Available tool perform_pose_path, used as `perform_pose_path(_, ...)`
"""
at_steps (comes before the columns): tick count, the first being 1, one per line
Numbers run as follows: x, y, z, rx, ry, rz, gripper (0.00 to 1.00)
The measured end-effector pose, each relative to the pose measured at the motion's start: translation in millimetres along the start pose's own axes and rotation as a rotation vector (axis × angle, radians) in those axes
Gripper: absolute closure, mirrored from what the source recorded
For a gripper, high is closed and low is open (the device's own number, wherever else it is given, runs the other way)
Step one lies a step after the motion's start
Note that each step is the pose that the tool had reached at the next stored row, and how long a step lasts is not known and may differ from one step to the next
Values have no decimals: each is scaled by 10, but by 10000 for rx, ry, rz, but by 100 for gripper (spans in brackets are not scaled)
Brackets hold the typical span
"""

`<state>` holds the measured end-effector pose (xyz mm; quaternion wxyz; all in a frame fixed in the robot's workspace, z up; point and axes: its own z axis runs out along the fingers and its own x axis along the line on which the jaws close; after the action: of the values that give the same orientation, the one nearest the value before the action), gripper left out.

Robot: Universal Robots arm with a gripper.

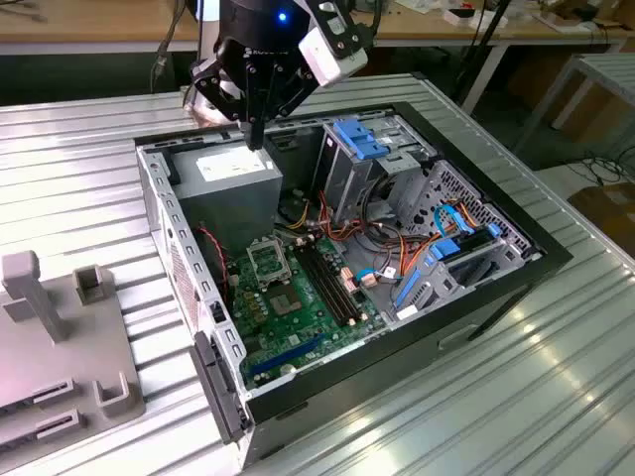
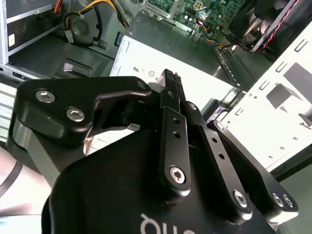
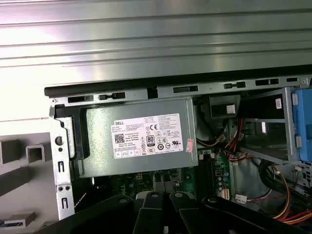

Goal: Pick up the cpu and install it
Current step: 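Reach for the cpu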

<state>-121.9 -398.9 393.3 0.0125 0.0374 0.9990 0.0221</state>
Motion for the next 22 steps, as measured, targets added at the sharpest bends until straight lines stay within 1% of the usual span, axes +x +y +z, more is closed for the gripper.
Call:
perform_pose_path(16,26,-2,-1,1,0,2,89)
perform_pose_path(22,52,-4,-1,0,0,0,89)
